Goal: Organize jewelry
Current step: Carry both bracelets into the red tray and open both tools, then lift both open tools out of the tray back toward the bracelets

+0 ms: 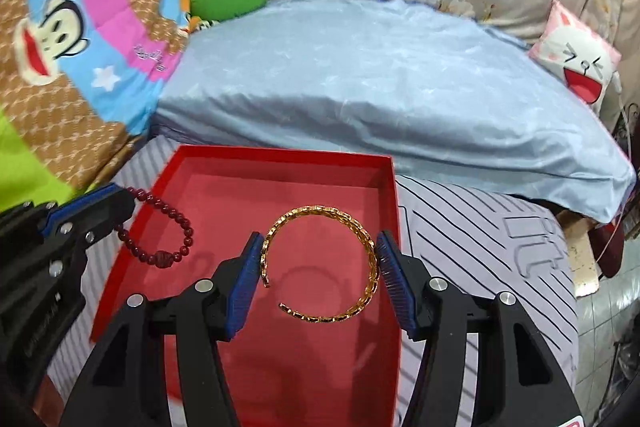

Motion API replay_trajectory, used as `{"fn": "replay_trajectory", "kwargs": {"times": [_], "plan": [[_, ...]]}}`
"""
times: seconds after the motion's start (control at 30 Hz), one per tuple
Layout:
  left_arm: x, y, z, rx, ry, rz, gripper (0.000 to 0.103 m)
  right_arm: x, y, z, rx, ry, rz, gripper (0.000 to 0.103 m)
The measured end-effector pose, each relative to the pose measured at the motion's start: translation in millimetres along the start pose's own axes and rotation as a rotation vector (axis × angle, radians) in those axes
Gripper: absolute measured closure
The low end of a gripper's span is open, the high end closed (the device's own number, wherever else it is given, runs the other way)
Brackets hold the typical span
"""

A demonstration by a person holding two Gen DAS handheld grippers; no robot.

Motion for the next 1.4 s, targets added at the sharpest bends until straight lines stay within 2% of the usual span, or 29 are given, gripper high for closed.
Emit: {"fn": "replay_trajectory", "kwargs": {"times": [0.23, 0.43, 0.5, 0.57, 0.6, 0.63, 0.73, 0.93, 1.1, 1.4], "plan": [[-1, 2, 46, -0.068, -0.028, 0.002, 0.095, 5, -7, 39, -0.059, 0.033, 0.004, 0.047], [0, 6, 61, -0.083, -0.069, 0.012, 0.095, 6, -7, 51, -0.075, 0.052, 0.001, 0.046], [-1, 5, 62, -0.081, -0.088, 0.014, 0.090, 6, -7, 52, -0.074, 0.048, 0.003, 0.043], [-1, 5, 60, -0.075, -0.107, 0.015, 0.066, 7, -8, 50, -0.060, 0.046, 0.008, 0.038], [-2, 5, 59, -0.067, -0.119, 0.014, 0.062, 7, -8, 48, -0.053, 0.046, 0.007, 0.037], [-3, 5, 57, -0.060, -0.132, 0.015, 0.059, 6, -8, 47, -0.048, 0.047, 0.004, 0.037], [-6, 4, 54, -0.060, -0.139, 0.007, 0.059, 6, -7, 40, -0.030, 0.055, -0.006, 0.037], [-9, 7, 24, -0.025, -0.158, 0.009, 0.059, 14, 4, 3, 0.014, 0.043, -0.007, 0.036], [-9, 22, -13, 0.006, -0.132, -0.023, 0.056, 20, 29, -37, 0.036, 0.015, -0.006, 0.031], [-2, 91, -81, 0.021, -0.103, -0.075, 0.051, 26, 100, -106, 0.076, 0.019, -0.059, 0.027]]}}
Point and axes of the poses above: each gripper's, at about its wrist camera, not at the fingertips, and z roughly the way its jaws point, x to its right, y to its underside, the point moved 2 cm from there along z, roughly the way its jaws point, and after that the axes turned 11 degrees about z, right-handed, at the moved point
